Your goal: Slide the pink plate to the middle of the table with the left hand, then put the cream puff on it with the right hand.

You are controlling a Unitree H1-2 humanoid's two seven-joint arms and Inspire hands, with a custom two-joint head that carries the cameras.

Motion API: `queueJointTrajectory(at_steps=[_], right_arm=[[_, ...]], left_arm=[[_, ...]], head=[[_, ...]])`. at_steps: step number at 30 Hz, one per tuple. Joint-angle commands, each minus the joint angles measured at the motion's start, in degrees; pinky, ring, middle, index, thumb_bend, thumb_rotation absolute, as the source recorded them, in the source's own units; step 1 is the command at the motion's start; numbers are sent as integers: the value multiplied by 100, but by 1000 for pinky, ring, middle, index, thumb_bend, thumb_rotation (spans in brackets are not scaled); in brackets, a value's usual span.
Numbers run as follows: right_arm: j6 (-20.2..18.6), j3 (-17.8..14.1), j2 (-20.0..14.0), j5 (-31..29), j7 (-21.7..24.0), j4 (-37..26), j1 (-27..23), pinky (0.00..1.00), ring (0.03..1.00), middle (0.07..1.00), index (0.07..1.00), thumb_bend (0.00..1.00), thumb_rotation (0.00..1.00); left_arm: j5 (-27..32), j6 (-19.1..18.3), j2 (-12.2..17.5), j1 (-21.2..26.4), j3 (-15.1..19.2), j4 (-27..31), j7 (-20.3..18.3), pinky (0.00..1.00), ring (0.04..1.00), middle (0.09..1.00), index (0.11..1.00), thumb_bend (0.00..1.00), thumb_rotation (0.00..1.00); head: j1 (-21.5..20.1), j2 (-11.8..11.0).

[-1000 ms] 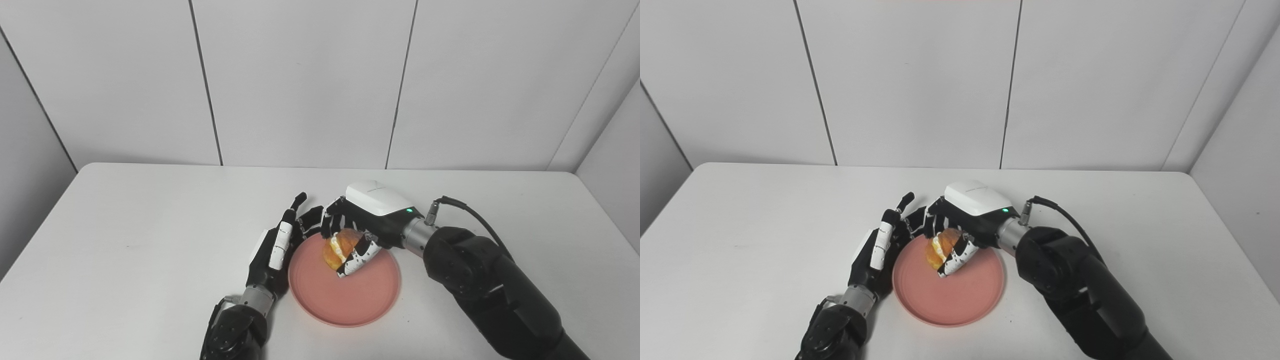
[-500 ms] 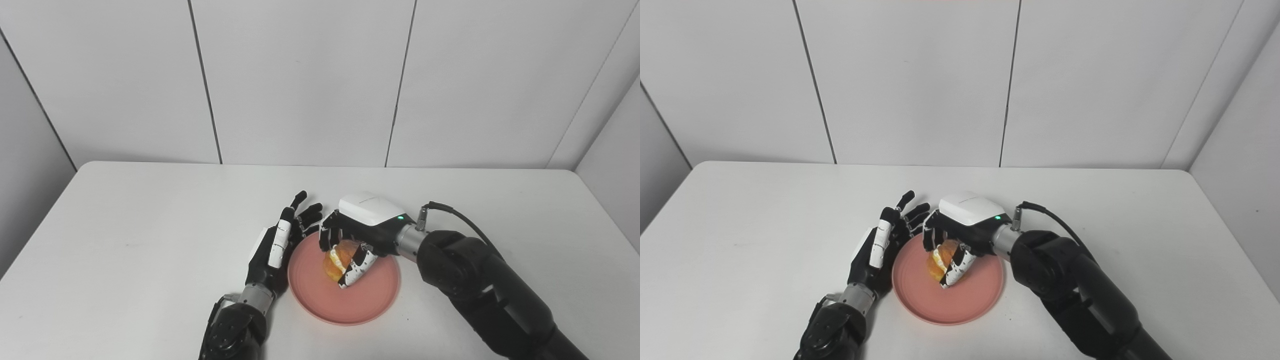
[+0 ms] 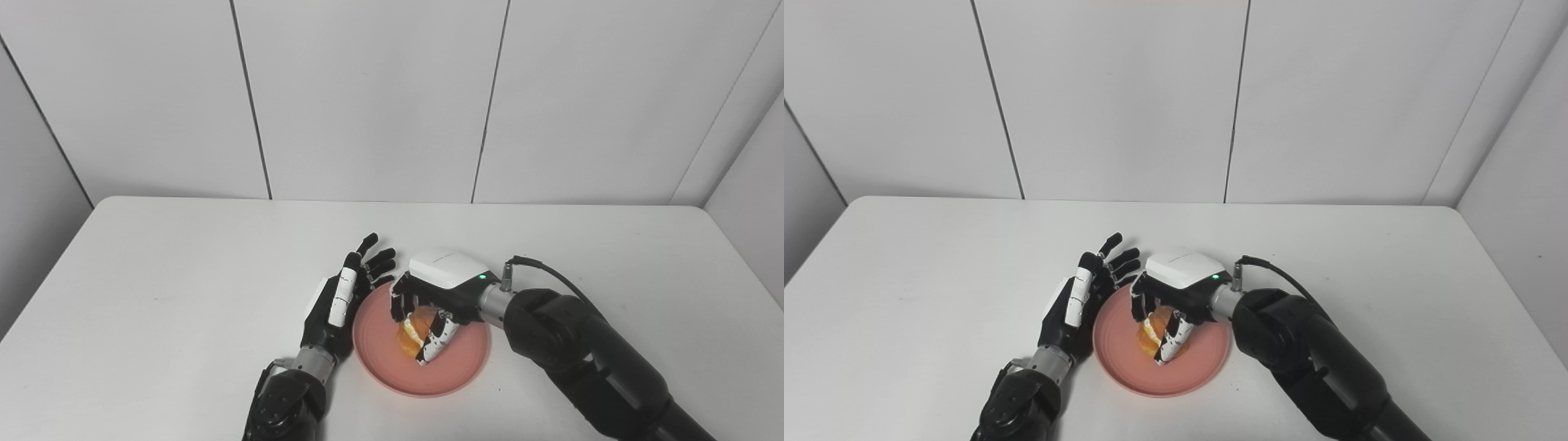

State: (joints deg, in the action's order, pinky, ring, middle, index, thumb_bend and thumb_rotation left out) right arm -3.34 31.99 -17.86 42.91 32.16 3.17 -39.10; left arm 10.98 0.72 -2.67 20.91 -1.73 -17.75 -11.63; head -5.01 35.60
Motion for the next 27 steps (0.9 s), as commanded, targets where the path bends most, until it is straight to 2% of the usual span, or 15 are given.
queueJointTrajectory(at_steps=[1, 2, 4, 5, 7, 8, 9, 11, 13, 15, 21, 27], right_arm=[[219, -80, -51, 74, -154, -168, -177, 424, 463, 540, 467, 516, 0], [212, -90, -52, 102, -165, -191, -169, 429, 464, 541, 467, 516, 0], [162, -117, -44, 134, -160, -241, -150, 465, 558, 542, 467, 521, 0], [148, -130, -39, 138, -156, -253, -143, 480, 579, 598, 479, 522, 67], [146, -168, -33, 101, -149, -291, -128, 519, 618, 666, 492, 524, 133], [116, -188, -35, 91, -117, -328, -123, 549, 639, 684, 568, 726, 156], [93, -203, -37, 87, -91, -354, -119, 560, 646, 690, 597, 803, 164], [58, -218, -48, 106, -42, -403, -113, 583, 660, 699, 644, 927, 192], [43, -190, -105, 179, 72, -470, -129, 629, 694, 719, 677, 983, 241], [23, -171, -167, 241, 214, -548, -143, 681, 741, 747, 697, 999, 282], [-290, -244, -206, 310, 804, -913, -192, 761, 801, 780, 758, 1000, 285], [-596, -481, -248, 134, 1346, -1340, -297, 797, 844, 838, 818, 1000, 368]], left_arm=[[15, -210, -19, -98, -3, -40, 13, 853, 869, 851, 922, 797, 928], [9, -203, -17, -95, -2, -52, 15, 854, 868, 851, 923, 796, 928], [-15, -213, -12, -92, -8, -58, 31, 851, 867, 847, 924, 803, 930], [-24, -217, -11, -90, -12, -59, 36, 850, 868, 847, 925, 805, 934], [-44, -229, 1, -93, -25, -49, 35, 853, 875, 854, 932, 812, 943], [-45, -244, 2, -94, -26, -44, 38, 855, 876, 866, 932, 813, 942], [-45, -255, 3, -95, -26, -40, 40, 857, 876, 870, 931, 813, 941], [-49, -255, 9, -95, -32, -43, 33, 860, 879, 886, 932, 814, 941], [-55, -235, 15, -95, -35, -53, 28, 854, 884, 892, 932, 814, 940], [-46, -212, 13, -93, -33, -64, 19, 845, 888, 892, 934, 824, 936], [-60, -255, 56, -104, -53, -31, 4, 857, 898, 910, 938, 822, 941], [-54, -253, 46, -110, -46, -27, 29, 843, 876, 852, 943, 830, 934]], head=[[1, -6], [1, -5], [0, -8], [-2, -9], [-2, -9], [-11, -11], [-11, -11], [-12, -12], [-6, -11], [1, -10], [-25, 2], [-18, 13]])
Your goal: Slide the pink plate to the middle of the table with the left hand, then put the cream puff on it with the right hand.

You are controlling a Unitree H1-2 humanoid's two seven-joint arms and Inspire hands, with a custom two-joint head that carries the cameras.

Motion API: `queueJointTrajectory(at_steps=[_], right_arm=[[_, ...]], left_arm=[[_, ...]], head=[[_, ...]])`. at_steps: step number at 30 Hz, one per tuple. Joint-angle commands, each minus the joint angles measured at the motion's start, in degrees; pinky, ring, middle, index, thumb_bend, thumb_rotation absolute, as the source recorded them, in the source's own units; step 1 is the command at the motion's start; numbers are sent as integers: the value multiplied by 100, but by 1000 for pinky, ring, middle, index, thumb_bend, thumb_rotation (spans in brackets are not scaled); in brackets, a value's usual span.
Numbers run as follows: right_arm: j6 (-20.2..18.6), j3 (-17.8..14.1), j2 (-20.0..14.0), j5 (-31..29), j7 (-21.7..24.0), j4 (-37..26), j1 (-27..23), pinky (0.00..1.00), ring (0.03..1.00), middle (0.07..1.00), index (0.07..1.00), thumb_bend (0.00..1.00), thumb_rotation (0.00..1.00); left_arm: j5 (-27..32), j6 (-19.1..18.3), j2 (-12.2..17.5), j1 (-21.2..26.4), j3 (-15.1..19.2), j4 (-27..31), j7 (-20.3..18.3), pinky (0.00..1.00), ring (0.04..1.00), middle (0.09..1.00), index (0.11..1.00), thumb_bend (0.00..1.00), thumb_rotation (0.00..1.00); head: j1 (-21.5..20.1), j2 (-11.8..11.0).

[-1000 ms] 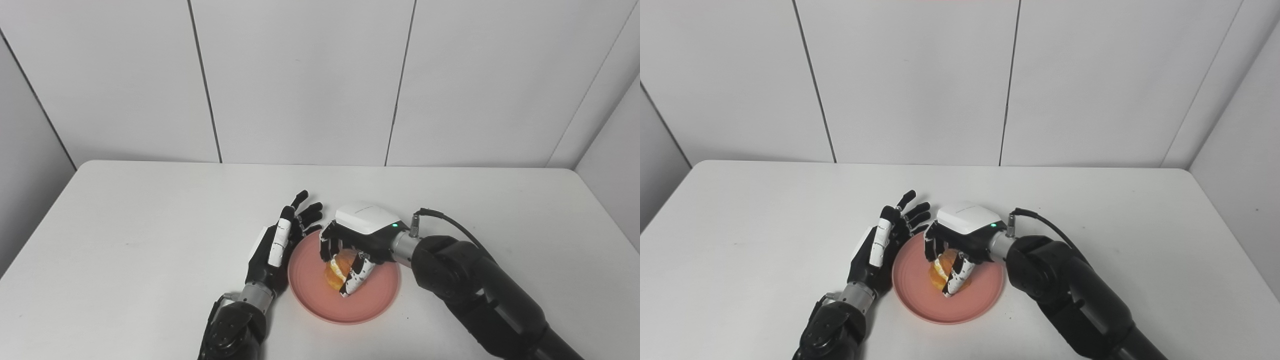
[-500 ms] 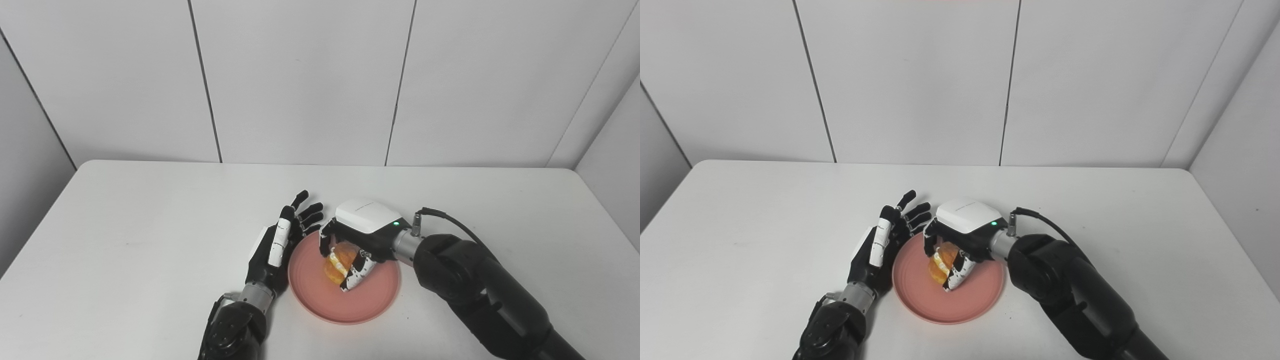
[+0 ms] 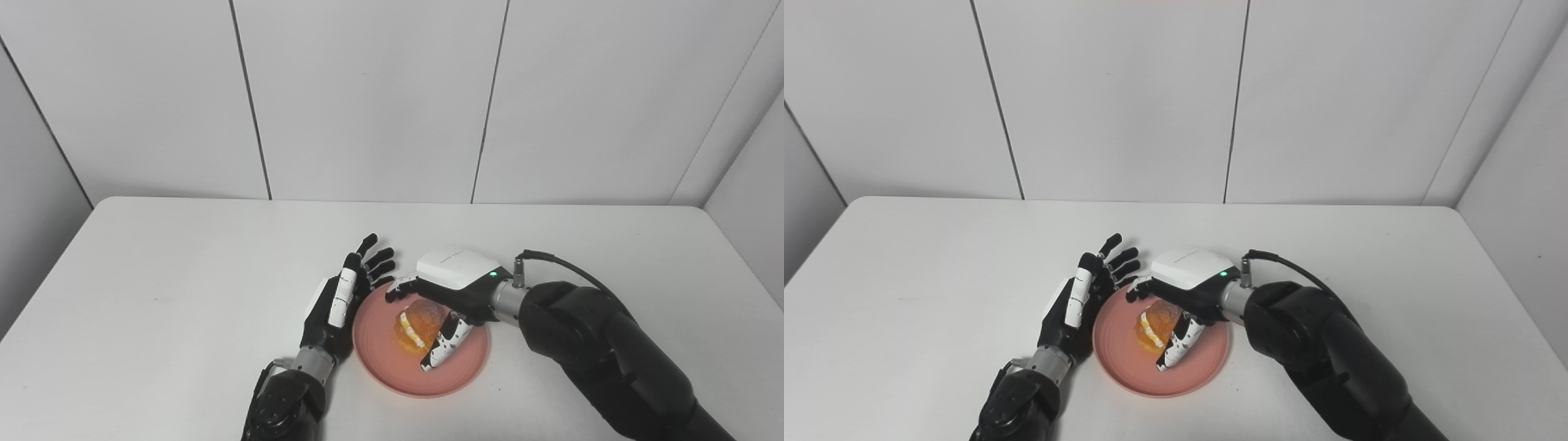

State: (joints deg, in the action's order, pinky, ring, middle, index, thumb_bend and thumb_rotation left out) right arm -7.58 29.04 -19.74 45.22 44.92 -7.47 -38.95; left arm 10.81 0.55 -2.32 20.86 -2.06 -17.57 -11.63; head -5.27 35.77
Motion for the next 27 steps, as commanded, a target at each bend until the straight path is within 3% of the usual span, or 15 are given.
queueJointTrajectory(at_steps=[1, 6, 11, 14, 15, 18, 21, 27], right_arm=[[-256, -290, -62, -173, 101, -374, -287, 792, 845, 842, 824, 1000, 368], [-255, -851, -95, -624, -207, -652, 3, 720, 813, 822, 806, 1000, 348], [232, -1583, 160, -1345, -1329, -570, 591, 624, 742, 763, 767, 965, 494], [685, -1976, 411, -1821, -2116, -335, 961, 694, 798, 817, 784, 926, 690], [852, -2071, 505, -1952, -2356, -236, 1063, 694, 798, 817, 784, 926, 690], [1269, -2388, 914, -2386, -3063, 122, 1375, 761, 827, 838, 815, 896, 817], [1302, -2741, 1379, -3093, -3485, 427, 1637, 799, 857, 869, 852, 882, 920], [1328, -3360, 2115, -4402, -4011, 973, 1806, 836, 876, 883, 891, 895, 956]], left_arm=[[-27, -235, 2, -107, -4, -46, 37, 848, 876, 848, 942, 833, 931], [-8, -269, -31, -131, 27, 15, 77, 871, 880, 840, 927, 817, 938], [-14, -249, -38, -147, 59, 53, 106, 830, 898, 851, 926, 811, 936], [-29, -123, -61, -171, 96, 54, 141, 847, 901, 875, 917, 801, 922], [-56, -71, -78, -180, 110, 56, 181, 847, 901, 875, 917, 801, 922], [-218, 222, -124, -206, 122, 40, 360, 876, 920, 896, 914, 800, 905], [-605, 581, -166, -242, 97, 47, 699, 891, 930, 920, 934, 861, 920], [-1109, 1136, -288, -291, 148, -63, 1336, 973, 964, 971, 973, 828, 973]], head=[[8, -5], [7, -4], [0, -6], [-12, -6], [-13, -3], [25, 9], [33, 21], [27, 32]])
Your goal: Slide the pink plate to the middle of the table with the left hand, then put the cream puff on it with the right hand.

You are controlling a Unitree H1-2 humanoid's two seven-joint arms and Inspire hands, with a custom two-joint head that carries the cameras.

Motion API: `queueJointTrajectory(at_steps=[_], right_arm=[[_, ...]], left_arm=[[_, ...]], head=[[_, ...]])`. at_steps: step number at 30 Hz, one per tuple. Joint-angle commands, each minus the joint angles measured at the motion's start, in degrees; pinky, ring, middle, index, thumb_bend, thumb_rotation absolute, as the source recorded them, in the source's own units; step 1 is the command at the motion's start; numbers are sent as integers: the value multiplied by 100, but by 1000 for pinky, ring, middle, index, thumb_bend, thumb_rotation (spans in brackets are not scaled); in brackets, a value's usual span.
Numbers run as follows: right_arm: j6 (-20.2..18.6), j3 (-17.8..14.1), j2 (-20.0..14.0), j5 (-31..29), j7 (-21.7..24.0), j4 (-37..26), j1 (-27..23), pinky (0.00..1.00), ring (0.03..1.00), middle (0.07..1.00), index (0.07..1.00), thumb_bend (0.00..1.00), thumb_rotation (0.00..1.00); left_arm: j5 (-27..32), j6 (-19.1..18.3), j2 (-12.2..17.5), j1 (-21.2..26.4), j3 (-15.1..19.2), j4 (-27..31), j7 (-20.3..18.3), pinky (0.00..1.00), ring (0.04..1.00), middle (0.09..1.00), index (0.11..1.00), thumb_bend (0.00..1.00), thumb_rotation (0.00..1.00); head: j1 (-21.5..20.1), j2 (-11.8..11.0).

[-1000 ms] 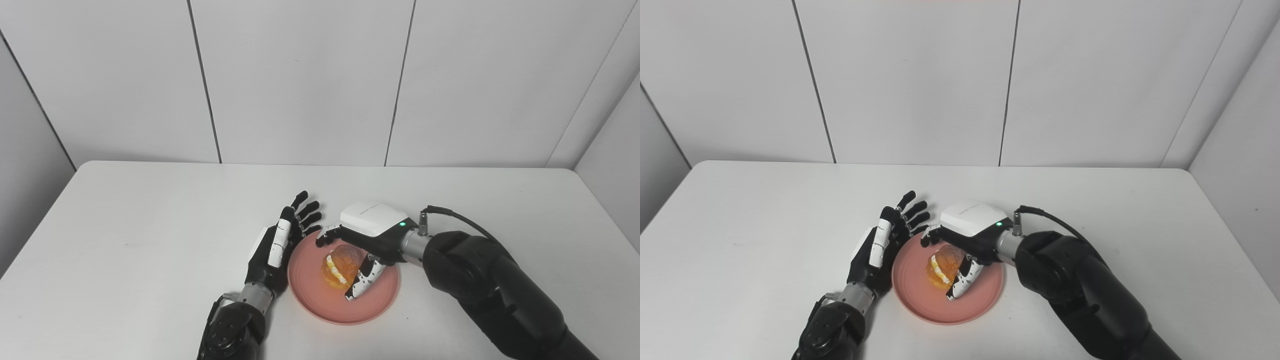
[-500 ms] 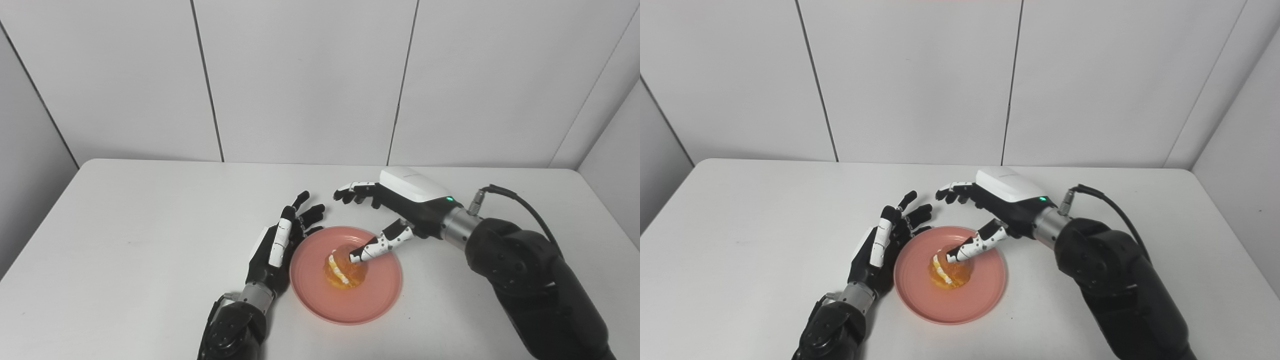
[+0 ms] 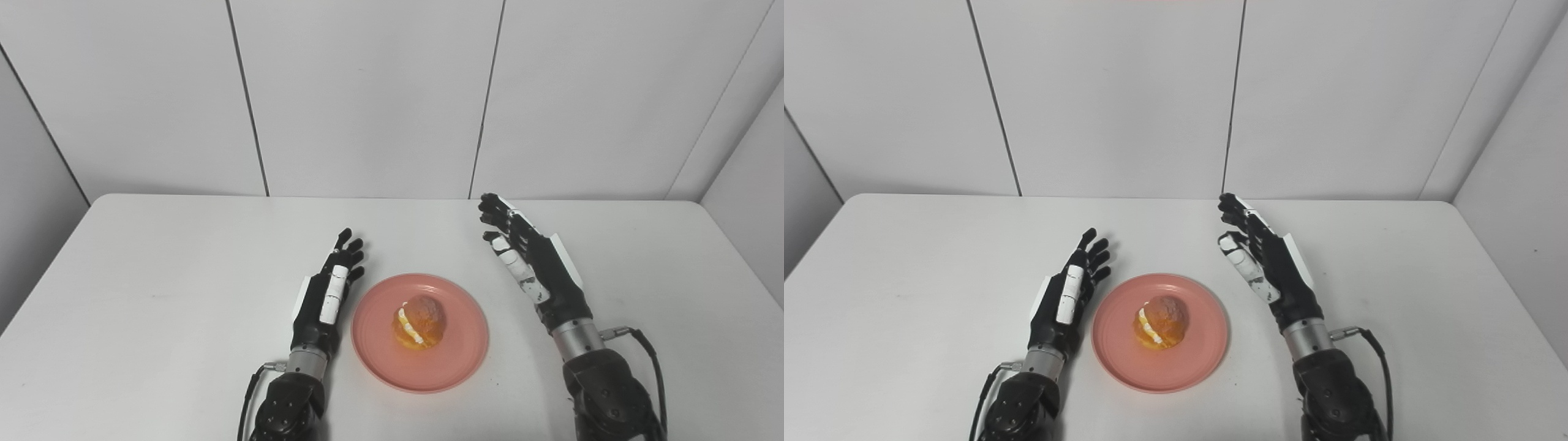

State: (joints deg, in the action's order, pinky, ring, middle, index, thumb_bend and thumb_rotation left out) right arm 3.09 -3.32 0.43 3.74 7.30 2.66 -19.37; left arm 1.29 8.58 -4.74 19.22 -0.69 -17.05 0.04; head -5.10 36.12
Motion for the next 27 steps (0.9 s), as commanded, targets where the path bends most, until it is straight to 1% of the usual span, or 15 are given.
queueJointTrajectory(at_steps=[1, 3, 5, 10, 14, 19, 21, 24, 27], right_arm=[[283, -196, 201, -315, -381, 39, -125, 850, 882, 893, 909, 908, 970], [311, -275, 348, -386, -575, 150, -61, 879, 897, 917, 936, 916, 990], [394, -284, 420, -445, -682, 275, 15, 930, 930, 950, 963, 897, 999], [582, -181, 436, -447, -781, 545, 151, 965, 959, 962, 971, 877, 1000], [646, -96, 414, -428, -826, 696, 252, 987, 972, 967, 969, 904, 990], [728, -9, 378, -314, -920, 840, 367, 992, 970, 971, 978, 878, 999], [733, 1, 375, -330, -931, 905, 397, 999, 974, 972, 979, 861, 1000], [731, 9, 373, -385, -921, 989, 452, 1000, 977, 971, 974, 842, 1000], [721, 30, 345, -363, -919, 1009, 519, 1000, 975, 968, 972, 838, 998]], left_arm=[[-257, 425, -44, -133, 3, -157, 263, 989, 980, 987, 989, 831, 989], [-391, 495, -43, -156, -9, -168, 389, 998, 996, 998, 998, 840, 998], [-473, 508, -34, -179, -30, -144, 449, 1000, 1000, 1000, 1000, 851, 1000], [-552, 408, 12, -231, -78, -14, 467, 1000, 1000, 1000, 1000, 857, 1000], [-703, 330, 29, -267, -102, 60, 530, 1000, 1000, 1000, 1000, 830, 1000], [-660, -44, 70, -317, -115, 226, 418, 1000, 1000, 1000, 1000, 867, 1000], [-592, -153, 67, -324, -107, 283, 379, 1000, 1000, 1000, 1000, 860, 1000], [-469, -187, 70, -317, -82, 249, 314, 1000, 1000, 1000, 1000, 842, 989], [-330, -304, 65, -338, -54, 277, 255, 1000, 1000, 1000, 1000, 842, 978]], head=[[11, -3], [11, -6], [10, -6], [7, 36], [25, 55], [1, 62], [-19, 39], [-15, 25], [4, -22]])
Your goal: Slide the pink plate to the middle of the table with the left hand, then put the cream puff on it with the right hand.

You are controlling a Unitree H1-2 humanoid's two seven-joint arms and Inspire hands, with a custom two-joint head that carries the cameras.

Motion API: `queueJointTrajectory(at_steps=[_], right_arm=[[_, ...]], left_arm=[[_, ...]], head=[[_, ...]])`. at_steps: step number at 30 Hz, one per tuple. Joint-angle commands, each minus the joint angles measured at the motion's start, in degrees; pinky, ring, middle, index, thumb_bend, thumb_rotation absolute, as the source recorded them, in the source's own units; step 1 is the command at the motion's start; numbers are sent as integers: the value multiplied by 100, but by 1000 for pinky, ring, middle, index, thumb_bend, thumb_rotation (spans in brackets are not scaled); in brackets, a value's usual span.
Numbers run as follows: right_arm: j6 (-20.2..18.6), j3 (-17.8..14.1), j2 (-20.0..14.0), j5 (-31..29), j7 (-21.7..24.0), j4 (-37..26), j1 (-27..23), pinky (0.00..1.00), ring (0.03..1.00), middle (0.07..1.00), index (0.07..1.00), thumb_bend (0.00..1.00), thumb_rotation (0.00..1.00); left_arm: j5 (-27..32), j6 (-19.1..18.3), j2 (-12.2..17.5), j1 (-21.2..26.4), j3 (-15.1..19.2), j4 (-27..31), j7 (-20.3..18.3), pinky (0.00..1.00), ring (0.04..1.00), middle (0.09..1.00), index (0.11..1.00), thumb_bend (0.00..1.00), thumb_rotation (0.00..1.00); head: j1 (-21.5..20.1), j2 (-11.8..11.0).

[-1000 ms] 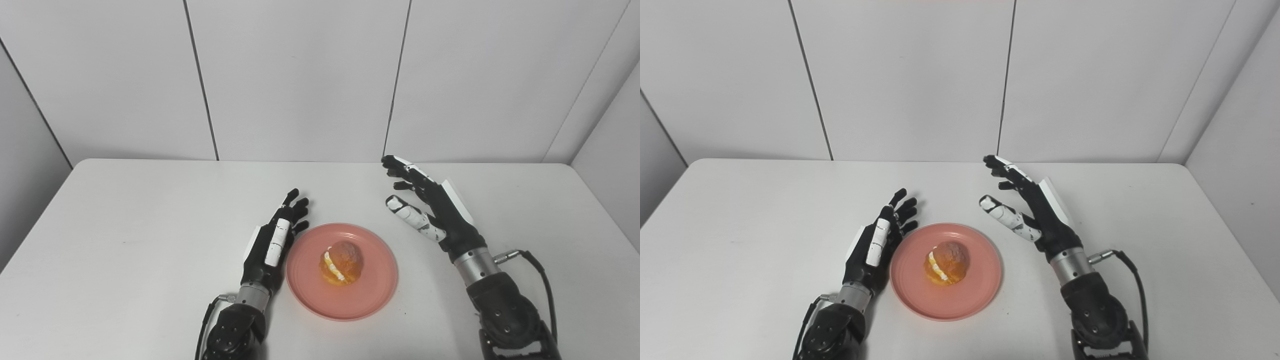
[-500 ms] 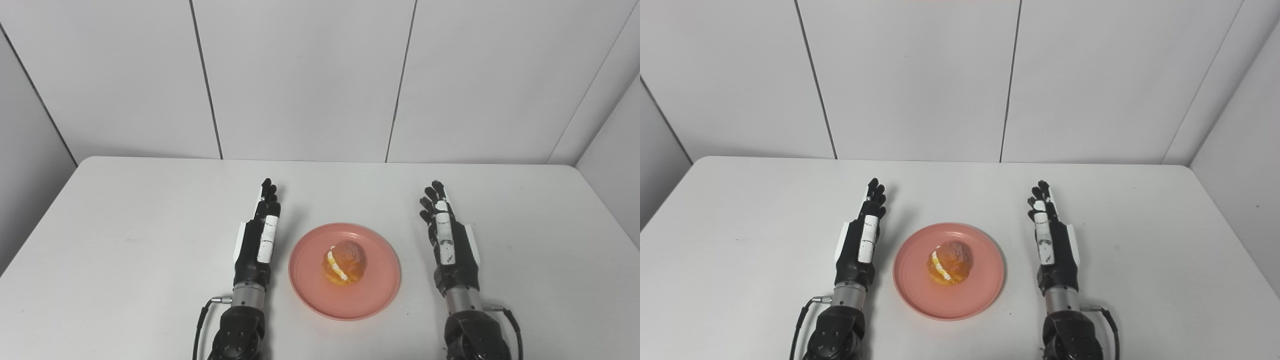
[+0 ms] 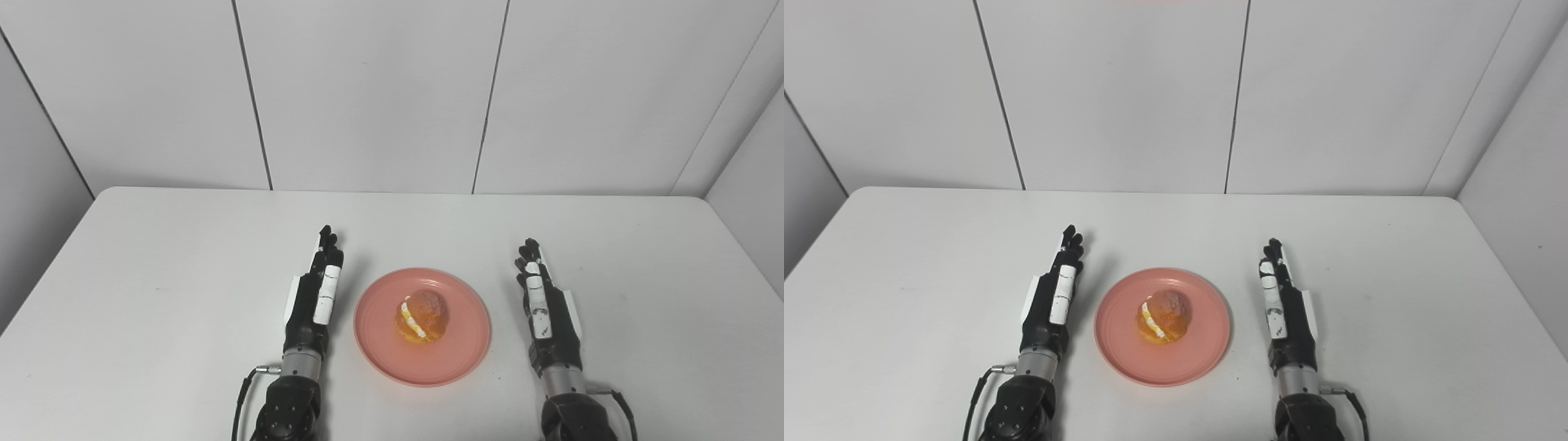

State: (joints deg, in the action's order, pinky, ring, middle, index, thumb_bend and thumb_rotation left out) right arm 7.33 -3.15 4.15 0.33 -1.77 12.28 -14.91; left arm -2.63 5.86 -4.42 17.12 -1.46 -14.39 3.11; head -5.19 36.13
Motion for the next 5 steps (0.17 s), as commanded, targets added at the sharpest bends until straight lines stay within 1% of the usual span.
queueJointTrajectory(at_steps=[1, 5], right_arm=[[293, 20, -35, -17, -15, 45, 98, 1000, 974, 968, 971, 841, 994], [253, 38, -57, -6, -31, -4, 167, 1000, 970, 969, 970, 860, 985]], left_arm=[[64, -7, 30, -142, 28, 7, -38, 1000, 1000, 1000, 1000, 826, 981], [78, 219, 26, -191, 35, -61, -9, 1000, 1000, 1000, 1000, 776, 998]], head=[[25, -25], [25, -32]])
